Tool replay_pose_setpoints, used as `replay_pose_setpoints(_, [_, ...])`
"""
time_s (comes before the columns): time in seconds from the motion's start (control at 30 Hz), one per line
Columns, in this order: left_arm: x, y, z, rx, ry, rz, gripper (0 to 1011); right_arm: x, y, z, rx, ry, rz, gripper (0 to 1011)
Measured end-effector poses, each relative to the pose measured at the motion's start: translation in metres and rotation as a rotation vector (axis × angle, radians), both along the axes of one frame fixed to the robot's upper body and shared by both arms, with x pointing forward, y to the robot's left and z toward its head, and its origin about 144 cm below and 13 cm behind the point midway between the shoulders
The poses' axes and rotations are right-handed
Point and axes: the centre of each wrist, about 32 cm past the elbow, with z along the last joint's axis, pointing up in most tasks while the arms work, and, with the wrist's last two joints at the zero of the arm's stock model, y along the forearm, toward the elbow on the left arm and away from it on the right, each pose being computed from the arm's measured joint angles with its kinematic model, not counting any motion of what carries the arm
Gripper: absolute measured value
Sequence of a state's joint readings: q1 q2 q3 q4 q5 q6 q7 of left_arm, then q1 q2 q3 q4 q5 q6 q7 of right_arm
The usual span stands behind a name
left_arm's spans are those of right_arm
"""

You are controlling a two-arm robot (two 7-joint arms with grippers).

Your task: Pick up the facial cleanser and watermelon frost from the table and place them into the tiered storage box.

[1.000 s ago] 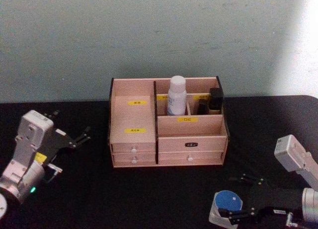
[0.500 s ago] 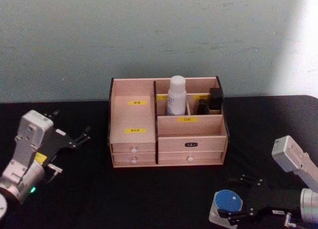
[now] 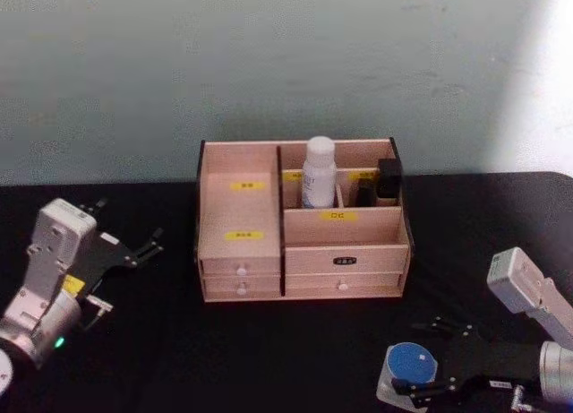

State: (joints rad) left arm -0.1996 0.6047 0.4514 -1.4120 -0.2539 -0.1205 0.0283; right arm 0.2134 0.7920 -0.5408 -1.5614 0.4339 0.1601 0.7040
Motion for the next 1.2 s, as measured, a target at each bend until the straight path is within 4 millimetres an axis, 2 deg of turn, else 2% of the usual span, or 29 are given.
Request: replay_pose_setpoints(1.2, [0.0000, 0.0000, 0.0000, 0.000, 0.000, 0.000, 1001, 0.0000, 0.0000, 0.0003, 0.004, 0.001, -0.001, 1000])
